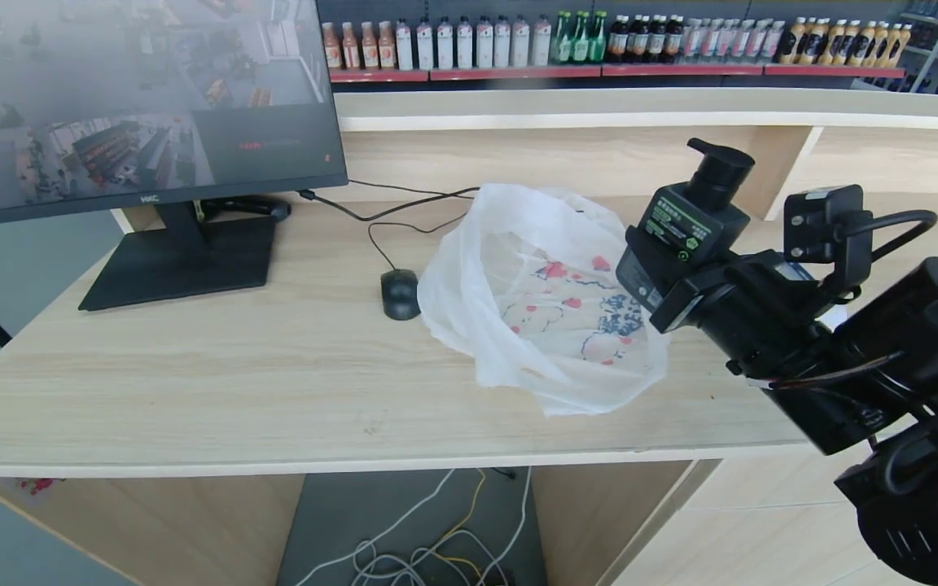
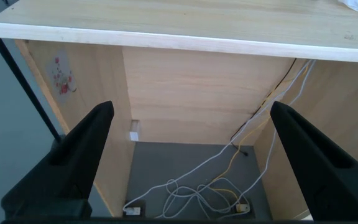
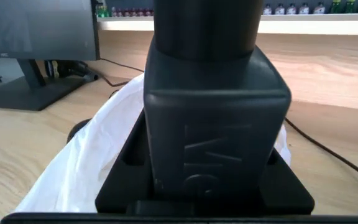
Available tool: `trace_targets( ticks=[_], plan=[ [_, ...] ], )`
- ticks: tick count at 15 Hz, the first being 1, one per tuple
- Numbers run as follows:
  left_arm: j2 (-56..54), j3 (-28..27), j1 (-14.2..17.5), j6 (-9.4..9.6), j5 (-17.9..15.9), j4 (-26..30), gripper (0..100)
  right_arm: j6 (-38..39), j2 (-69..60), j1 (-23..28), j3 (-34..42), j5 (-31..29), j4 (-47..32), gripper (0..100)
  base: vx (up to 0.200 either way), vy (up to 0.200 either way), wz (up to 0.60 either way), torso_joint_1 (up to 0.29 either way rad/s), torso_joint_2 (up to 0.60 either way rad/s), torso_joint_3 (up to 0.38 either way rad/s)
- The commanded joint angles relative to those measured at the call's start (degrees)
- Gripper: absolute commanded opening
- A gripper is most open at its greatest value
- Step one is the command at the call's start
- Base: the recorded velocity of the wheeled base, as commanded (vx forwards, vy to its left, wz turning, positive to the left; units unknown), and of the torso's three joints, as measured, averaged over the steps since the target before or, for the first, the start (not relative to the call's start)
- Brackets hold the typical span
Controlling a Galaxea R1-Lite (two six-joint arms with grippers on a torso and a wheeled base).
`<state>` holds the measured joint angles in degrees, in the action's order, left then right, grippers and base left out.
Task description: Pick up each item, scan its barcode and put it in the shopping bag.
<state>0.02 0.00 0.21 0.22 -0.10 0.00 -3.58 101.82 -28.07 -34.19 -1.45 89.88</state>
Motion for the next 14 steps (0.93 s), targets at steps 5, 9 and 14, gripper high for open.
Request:
trace_targets(
  ticks=[5, 9, 14],
  plan=[
    [-0.02, 0.00, -0.03, -0.04, 0.01, 0.00, 100, -2.30, 3.92, -8.05, -0.08, 0.04, 0.12, 0, 0.000, 0.000, 0.00, 0.000, 0.00, 0.000],
    [-0.02, 0.00, -0.03, 0.04, 0.01, 0.00, 100, -2.48, 6.20, -9.81, -0.61, 0.13, 0.12, 0, 0.000, 0.000, 0.00, 0.000, 0.00, 0.000],
    [-0.02, 0.00, -0.03, 0.04, 0.01, 0.00, 100, -3.10, 9.81, -9.01, -7.99, -1.10, -0.14, 0, 0.000, 0.000, 0.00, 0.000, 0.00, 0.000]
  ],
)
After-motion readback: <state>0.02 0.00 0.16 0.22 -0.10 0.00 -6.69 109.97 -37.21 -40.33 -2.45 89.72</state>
